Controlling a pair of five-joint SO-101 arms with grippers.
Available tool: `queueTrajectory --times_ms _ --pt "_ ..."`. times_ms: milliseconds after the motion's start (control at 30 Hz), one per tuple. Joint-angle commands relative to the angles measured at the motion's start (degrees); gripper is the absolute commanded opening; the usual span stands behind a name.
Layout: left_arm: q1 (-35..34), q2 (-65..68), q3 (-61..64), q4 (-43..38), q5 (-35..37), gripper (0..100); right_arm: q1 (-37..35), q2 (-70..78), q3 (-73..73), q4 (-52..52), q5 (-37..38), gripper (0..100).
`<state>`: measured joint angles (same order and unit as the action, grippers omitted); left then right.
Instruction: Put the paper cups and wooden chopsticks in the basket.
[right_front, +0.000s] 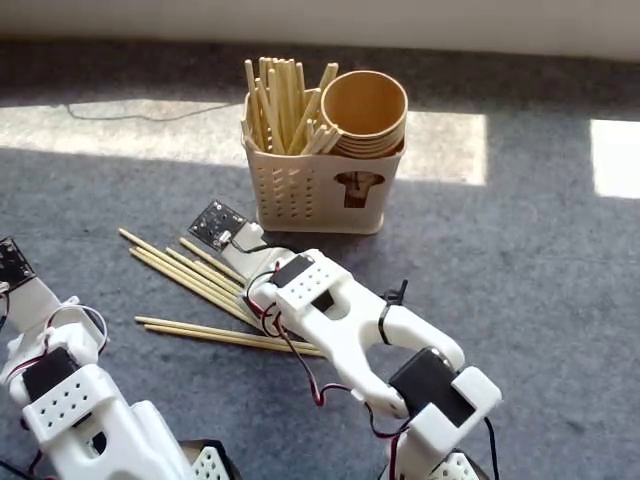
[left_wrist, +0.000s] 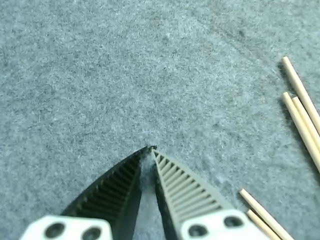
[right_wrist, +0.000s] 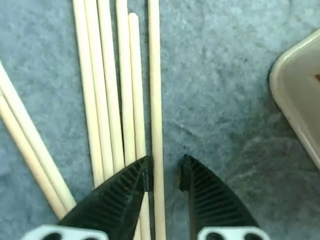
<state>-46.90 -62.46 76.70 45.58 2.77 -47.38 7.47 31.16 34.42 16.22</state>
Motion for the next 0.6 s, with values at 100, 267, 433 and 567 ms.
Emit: queueTrajectory --times_ms 100,267,433,567 --pt "1.27 -1.27 -0.40 -1.05 -0.26 0 -0.31 1.63 -1.27 0.92 0.79 2.2" --pt "1.27 -1.27 -0.40 -1.05 -0.26 0 -0.13 1.54 -1.27 5.05 6.95 0.5" --pt "1.27 -1.27 -0.40 -1.05 -0.26 0 -0.13 -2.07 -3.12 10.15 7.65 0.5" --pt "1.27 -1.27 -0.40 -1.05 -0.26 0 -0.04 -9.89 -3.30 13.85 7.65 0.5"
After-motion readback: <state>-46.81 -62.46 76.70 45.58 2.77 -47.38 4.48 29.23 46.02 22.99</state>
